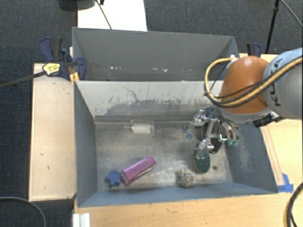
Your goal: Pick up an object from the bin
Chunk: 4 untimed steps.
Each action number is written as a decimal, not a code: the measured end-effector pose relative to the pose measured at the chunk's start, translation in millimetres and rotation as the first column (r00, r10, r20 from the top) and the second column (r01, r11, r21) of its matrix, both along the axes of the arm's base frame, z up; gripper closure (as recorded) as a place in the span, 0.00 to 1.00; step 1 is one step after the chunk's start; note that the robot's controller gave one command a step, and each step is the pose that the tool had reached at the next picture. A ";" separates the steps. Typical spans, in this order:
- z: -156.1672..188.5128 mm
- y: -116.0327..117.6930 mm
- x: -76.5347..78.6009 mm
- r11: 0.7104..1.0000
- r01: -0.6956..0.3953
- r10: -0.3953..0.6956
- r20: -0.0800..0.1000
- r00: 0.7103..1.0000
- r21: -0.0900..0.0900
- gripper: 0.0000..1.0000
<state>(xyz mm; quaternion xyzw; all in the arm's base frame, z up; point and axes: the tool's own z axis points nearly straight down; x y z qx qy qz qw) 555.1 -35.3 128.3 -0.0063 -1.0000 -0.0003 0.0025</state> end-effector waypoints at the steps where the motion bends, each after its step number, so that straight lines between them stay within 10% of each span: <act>1: -44.6 -72.2 -25.7 0.998 -0.059 0.059 0.024 0.998 0.000 0.00; 2: -46.7 -74.5 -31.4 0.998 -0.057 0.057 0.000 0.998 0.003 1.00; 3: 63.7 -102.2 -8.9 0.929 -0.370 0.370 0.013 0.929 -0.006 1.00; 4: 152.7 -97.7 -8.2 0.918 -0.398 0.398 0.015 0.917 -0.008 1.00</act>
Offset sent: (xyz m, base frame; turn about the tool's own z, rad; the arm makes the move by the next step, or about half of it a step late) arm -0.0363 -0.0838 -0.0579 -0.0552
